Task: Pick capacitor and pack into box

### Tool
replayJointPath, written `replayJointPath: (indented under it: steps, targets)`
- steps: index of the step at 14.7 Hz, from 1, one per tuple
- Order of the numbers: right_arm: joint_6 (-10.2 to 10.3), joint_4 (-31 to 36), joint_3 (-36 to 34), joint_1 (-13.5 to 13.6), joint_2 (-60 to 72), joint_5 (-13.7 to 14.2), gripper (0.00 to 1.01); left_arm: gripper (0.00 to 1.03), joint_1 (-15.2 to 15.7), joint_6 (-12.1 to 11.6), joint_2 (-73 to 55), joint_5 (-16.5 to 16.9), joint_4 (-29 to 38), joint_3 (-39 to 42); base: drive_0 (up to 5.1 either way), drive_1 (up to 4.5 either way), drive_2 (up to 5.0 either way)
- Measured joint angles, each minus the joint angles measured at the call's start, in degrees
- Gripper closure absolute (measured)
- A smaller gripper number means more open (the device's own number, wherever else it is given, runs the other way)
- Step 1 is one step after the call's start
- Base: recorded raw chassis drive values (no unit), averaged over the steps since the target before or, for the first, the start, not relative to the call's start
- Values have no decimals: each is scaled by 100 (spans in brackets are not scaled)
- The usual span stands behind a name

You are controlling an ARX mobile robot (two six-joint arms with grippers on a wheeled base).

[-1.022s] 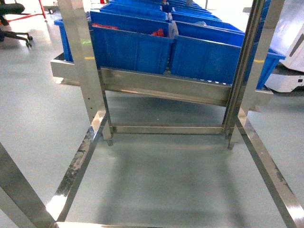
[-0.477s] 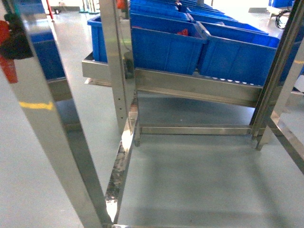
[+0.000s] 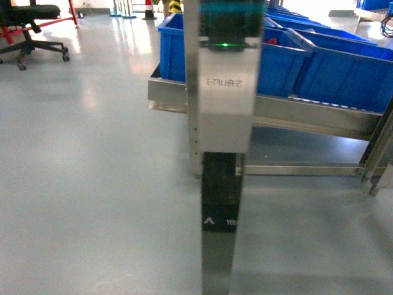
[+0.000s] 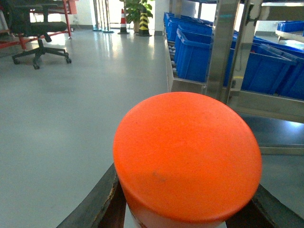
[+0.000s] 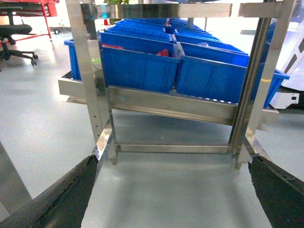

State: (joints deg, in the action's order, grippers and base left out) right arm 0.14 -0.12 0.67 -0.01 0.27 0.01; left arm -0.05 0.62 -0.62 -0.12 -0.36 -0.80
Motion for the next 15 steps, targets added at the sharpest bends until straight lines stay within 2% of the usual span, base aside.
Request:
replayJointPath:
  steps: [15]
  targets:
    - [0, -2, 0, 0, 0, 2, 3, 58, 2, 0, 0, 7, -7, 0, -500, 245, 245]
